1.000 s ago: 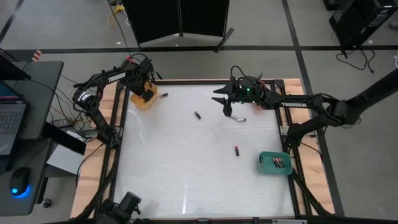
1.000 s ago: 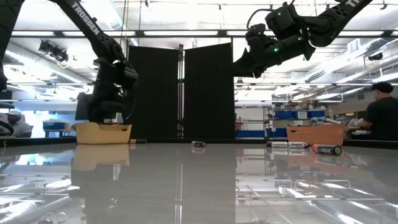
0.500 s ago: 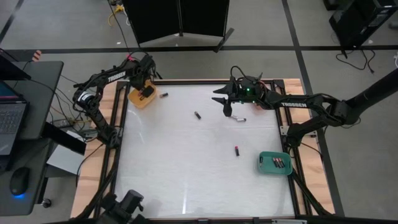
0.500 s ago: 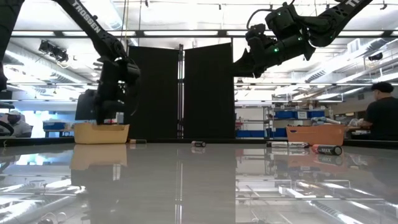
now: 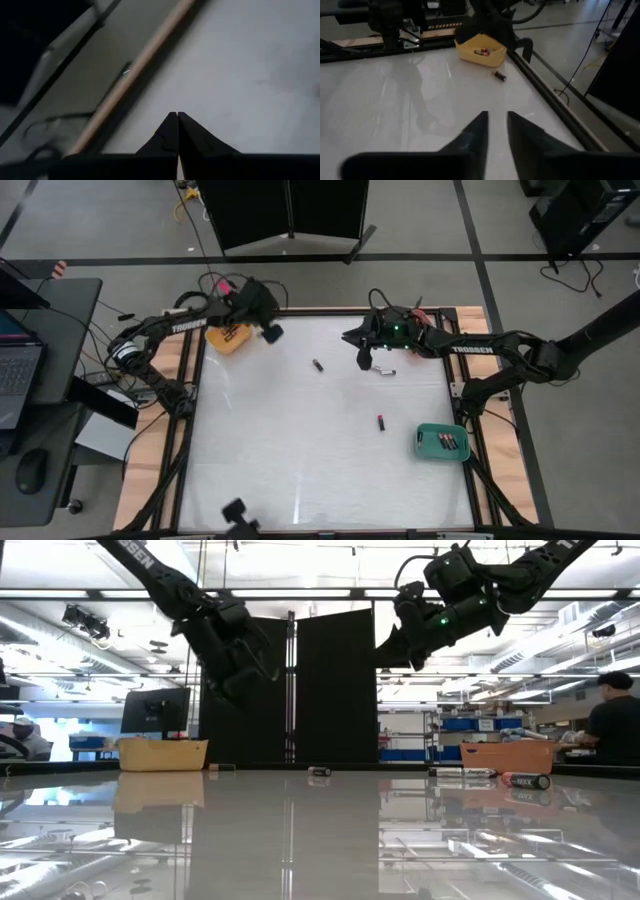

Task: Sort batteries
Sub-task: Put the brown battery into the green bin

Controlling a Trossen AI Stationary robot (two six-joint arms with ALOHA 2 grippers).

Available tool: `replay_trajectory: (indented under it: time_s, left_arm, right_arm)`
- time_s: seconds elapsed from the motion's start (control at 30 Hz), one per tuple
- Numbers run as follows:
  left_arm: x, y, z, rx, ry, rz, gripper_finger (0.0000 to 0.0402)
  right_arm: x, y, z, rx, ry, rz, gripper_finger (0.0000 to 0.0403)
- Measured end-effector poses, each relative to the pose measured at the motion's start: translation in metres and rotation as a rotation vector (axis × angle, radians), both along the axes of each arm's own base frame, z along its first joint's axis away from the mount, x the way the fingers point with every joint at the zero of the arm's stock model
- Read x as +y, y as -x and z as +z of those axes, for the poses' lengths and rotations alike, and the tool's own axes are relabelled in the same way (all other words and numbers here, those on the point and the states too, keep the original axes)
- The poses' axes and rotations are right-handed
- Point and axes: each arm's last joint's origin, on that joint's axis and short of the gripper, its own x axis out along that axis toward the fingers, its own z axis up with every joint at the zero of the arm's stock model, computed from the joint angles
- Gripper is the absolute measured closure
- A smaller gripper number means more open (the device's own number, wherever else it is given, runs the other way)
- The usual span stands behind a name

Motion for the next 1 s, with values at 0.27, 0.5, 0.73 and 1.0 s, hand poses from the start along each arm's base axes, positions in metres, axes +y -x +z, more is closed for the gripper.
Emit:
replay_trajectory:
  time_s: [0.27,0.5,0.73,1.0]
  left_arm:
    - [-0.017,-0.008,-0.03,0.096,0.07,-0.025,0.0392]
    - [0.008,-0.003,-0.042,0.222,0.138,0.004,0.0349]
    - [0.033,-0.016,-0.053,0.306,0.21,-0.003,0.0286]
    - [0.044,-0.023,-0.064,0.433,0.222,0.016,0.0247]
  right_arm:
    - [0.017,-0.007,-0.001,0.014,-0.01,0.03,0.0374]
    - [0.019,-0.008,-0.001,0.011,-0.009,0.037,0.0366]
    - [0.019,-0.008,-0.001,0.011,-0.008,0.038,0.039]
    - [0.019,-0.008,-0.001,0.012,-0.006,0.039,0.0377]
